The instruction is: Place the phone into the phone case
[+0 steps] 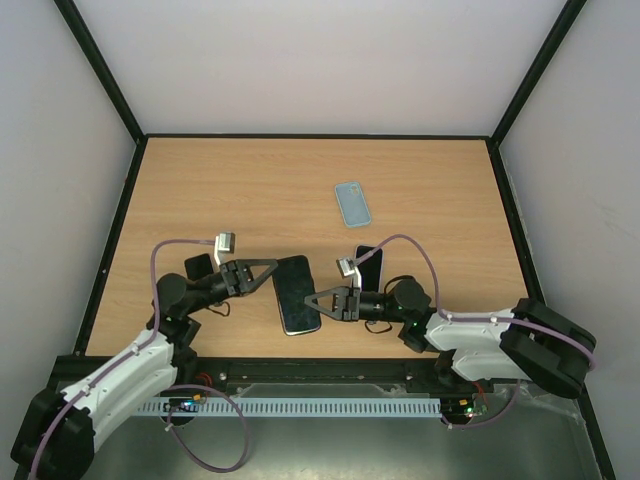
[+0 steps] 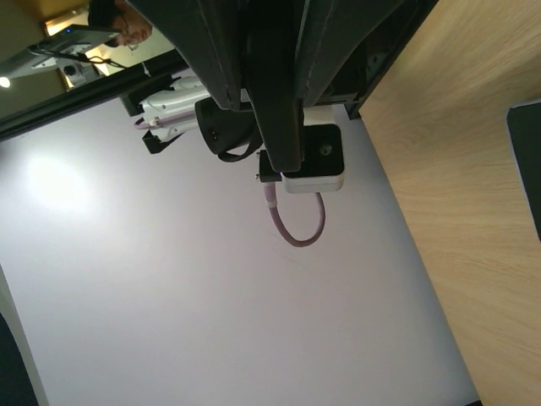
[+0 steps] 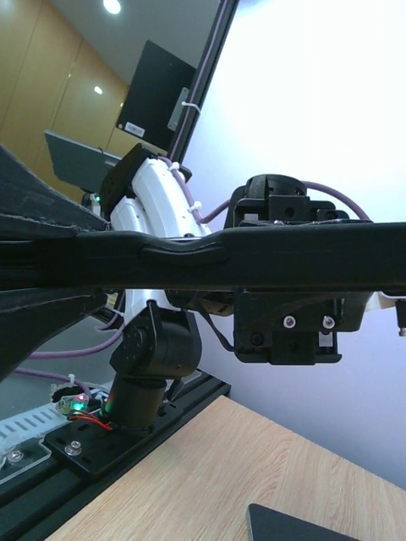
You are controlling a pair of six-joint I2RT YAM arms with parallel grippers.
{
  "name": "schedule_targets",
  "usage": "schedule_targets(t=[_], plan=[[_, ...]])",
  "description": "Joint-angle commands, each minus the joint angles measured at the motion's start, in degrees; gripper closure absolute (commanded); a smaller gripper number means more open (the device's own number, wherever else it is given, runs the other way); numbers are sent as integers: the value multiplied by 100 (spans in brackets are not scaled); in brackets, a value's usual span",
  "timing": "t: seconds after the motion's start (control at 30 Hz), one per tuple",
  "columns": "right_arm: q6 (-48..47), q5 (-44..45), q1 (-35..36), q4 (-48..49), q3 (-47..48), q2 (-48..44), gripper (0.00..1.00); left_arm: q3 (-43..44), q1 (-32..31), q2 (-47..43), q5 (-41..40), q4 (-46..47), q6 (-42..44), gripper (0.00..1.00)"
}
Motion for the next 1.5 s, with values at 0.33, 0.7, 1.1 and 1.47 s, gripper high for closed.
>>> schedule_targets(t=[0.33, 0.7, 1.1, 1.47], plan=[[-178, 550, 38, -156, 121, -385, 95, 674, 17, -359, -49, -1869, 935, 66], [-448, 1194, 34, -1055, 462, -799, 95, 390, 0, -64, 207, -1353, 787, 46], [-397, 1160, 38, -904, 510, -404, 95, 431, -105, 163, 256, -1298, 969, 91], [-422, 1529, 34, -1095, 445, -506, 95, 871, -104, 48, 114, -2625, 1618, 90]])
